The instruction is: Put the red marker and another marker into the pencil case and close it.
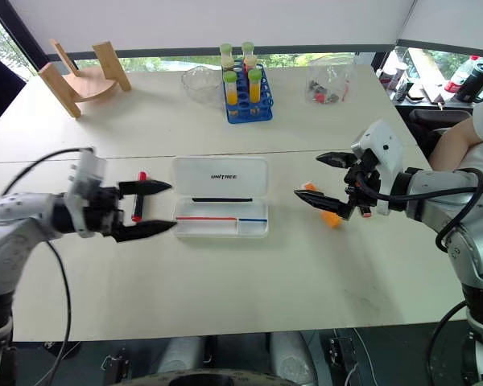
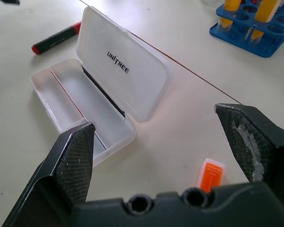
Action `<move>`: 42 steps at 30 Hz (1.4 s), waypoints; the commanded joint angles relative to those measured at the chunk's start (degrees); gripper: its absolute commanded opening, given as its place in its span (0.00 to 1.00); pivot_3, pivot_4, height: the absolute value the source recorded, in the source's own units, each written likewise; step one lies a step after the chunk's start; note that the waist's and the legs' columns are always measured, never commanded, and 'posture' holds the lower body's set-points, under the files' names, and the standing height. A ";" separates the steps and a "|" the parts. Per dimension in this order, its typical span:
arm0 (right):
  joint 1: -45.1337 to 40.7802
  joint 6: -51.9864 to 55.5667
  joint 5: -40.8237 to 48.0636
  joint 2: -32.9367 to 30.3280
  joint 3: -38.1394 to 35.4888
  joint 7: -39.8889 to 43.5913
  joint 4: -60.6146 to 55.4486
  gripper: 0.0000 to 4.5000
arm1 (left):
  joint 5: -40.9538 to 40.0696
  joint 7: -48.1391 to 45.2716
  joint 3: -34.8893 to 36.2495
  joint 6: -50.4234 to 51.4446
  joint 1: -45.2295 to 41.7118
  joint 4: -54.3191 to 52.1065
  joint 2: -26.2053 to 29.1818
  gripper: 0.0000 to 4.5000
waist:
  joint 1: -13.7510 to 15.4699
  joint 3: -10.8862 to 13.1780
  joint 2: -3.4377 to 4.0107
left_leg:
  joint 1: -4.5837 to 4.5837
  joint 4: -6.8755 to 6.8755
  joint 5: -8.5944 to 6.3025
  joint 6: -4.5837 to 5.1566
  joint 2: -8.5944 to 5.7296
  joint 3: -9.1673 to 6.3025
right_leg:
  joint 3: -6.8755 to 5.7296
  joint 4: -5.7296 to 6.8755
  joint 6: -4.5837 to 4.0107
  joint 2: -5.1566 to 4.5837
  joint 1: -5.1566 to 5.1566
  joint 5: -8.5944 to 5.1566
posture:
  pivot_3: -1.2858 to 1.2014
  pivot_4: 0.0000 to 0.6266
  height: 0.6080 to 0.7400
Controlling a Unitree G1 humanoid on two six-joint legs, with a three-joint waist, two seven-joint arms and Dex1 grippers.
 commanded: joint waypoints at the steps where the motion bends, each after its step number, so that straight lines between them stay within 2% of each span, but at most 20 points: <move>1: -1.46 -1.32 0.17 0.56 -0.32 0.42 -0.06 1.00 | 8.61 15.98 3.29 0.62 -0.52 4.20 -1.43 0.99 | 0.09 0.00 0.00 | 0.01 0.00 0.00 0.00 -0.01 0.01 | 0.00 0.01 0.00 0.00 0.01 0.00 | 0.52 0.24 1.00; 6: -3.02 -2.64 -0.86 1.16 0.89 0.86 1.10 1.00 | 12.58 35.06 4.02 6.63 -2.81 6.59 -11.82 0.99 | 0.36 0.02 -0.07 | 0.00 0.08 0.00 -0.01 -0.08 -0.01 | -0.05 -0.01 0.01 -0.08 0.10 0.01 | 0.52 0.24 1.00; 9: -3.63 -2.87 -0.97 1.35 1.19 0.72 1.34 1.00 | 13.52 39.98 3.10 8.32 -2.26 6.06 -16.68 0.99 | 0.33 0.07 -0.19 | -0.07 0.08 0.01 -0.03 -0.12 0.00 | -0.03 -0.02 0.02 -0.15 0.04 0.02 | 0.52 0.24 1.00; 12: -3.76 -2.68 -0.96 1.47 1.00 0.26 0.85 1.00 | 13.28 44.87 2.70 8.15 -3.34 9.11 -24.28 0.99 | 0.36 0.06 -0.18 | -0.06 0.05 0.02 -0.05 -0.12 0.00 | -0.04 -0.02 0.02 -0.13 0.02 0.02 | 0.52 0.24 1.00; 14: -3.55 -2.34 -0.84 1.44 0.76 -0.09 0.33 1.00 | 14.33 47.22 2.19 8.05 -4.09 11.35 -26.70 0.99 | 0.38 0.07 -0.20 | -0.05 0.06 0.04 -0.07 -0.13 0.00 | -0.04 -0.01 0.02 -0.14 0.04 0.02 | 0.52 0.24 1.00; 16: -3.22 -1.82 -0.38 1.30 0.23 -0.35 -0.34 1.00 | 15.60 48.58 1.47 7.63 -3.75 12.43 -27.50 0.87 | 0.34 0.07 -0.21 | -0.05 0.08 0.04 -0.08 -0.14 0.01 | -0.04 -0.01 0.03 -0.13 0.04 0.02 | 0.52 0.24 1.00; 18: -2.76 -0.71 0.51 0.94 -0.39 -0.40 -1.02 1.00 | 16.00 48.95 0.73 7.63 -2.80 12.44 -27.88 0.70 | 0.27 0.05 -0.18 | -0.01 0.07 0.05 -0.09 -0.16 0.02 | -0.04 0.01 0.03 -0.13 0.06 0.03 | 0.52 0.24 1.00; 23: -0.99 2.03 3.25 -0.04 -2.15 0.11 -3.89 1.00 | 16.40 49.62 0.93 7.22 -0.99 12.46 -28.37 0.13 | 0.13 0.02 -0.16 | 0.01 0.07 0.05 -0.09 -0.15 0.02 | -0.03 0.01 0.03 -0.13 0.09 0.03 | 0.52 0.24 1.00; 24: -0.98 2.13 3.37 -0.04 -2.34 -0.06 -3.99 1.00 | 16.39 49.25 1.12 7.06 -1.12 12.25 -27.67 0.07 | 0.01 0.01 -0.13 | 0.04 0.06 0.05 -0.09 -0.15 0.02 | -0.03 0.01 0.03 -0.11 0.10 0.02 | 0.52 0.24 1.00; 25: -0.98 2.26 3.49 -0.04 -2.49 -0.20 -4.09 1.00 | 16.33 48.97 1.27 6.98 -1.21 12.07 -27.13 0.07 | -0.08 0.01 -0.13 | 0.07 0.05 0.05 -0.09 -0.14 0.03 | -0.02 0.03 0.03 -0.10 0.10 0.03 | 0.52 0.24 1.00; 27: -1.04 2.03 3.08 -0.11 -2.69 -0.37 -4.02 1.00 | 15.83 43.68 0.18 4.02 -1.78 10.29 -23.01 0.07 | -0.20 0.03 -0.17 | 0.09 0.06 0.05 -0.10 -0.14 0.03 | -0.01 0.05 0.03 -0.08 0.10 0.03 | 0.52 0.24 1.00; 32: -1.26 1.64 2.60 -0.36 -3.03 -0.57 -3.56 1.00 | 8.84 21.06 0.44 -5.84 -2.24 4.77 -10.67 0.07 | 0.27 0.09 -0.25 | -0.05 0.01 0.11 -0.21 -0.11 0.03 | -0.03 0.08 -0.01 -0.05 -0.07 0.01 | 0.52 0.24 1.00; 36: -1.21 1.36 2.33 -0.97 -3.56 -0.48 -3.35 1.00 | 0.77 -0.12 -0.55 -9.70 -1.23 1.28 -0.86 0.07 | 0.34 0.10 -0.21 | -0.06 -0.09 0.12 -0.23 -0.18 0.13 | -0.02 -0.11 -0.01 -0.21 -0.02 0.01 | 0.52 0.24 1.00; 39: -1.51 1.18 2.16 -1.09 -3.70 -0.76 -3.11 1.00 | 3.61 -10.94 -10.16 -15.43 -4.64 1.97 2.39 0.07 | 0.41 0.11 -0.19 | -0.05 -0.11 0.12 -0.23 -0.20 0.12 | -0.02 -0.18 -0.01 -0.21 0.02 0.01 | 0.52 0.24 1.00; 42: -1.80 1.17 2.05 -0.99 -3.59 -1.08 -3.07 1.00 | 9.43 -16.32 -18.93 -22.44 -9.89 7.89 1.08 0.07 | 0.28 0.12 -0.18 | -0.04 -0.10 0.12 -0.22 -0.21 0.11 | -0.02 -0.17 -0.01 -0.17 0.05 0.01 | 0.52 0.24 1.00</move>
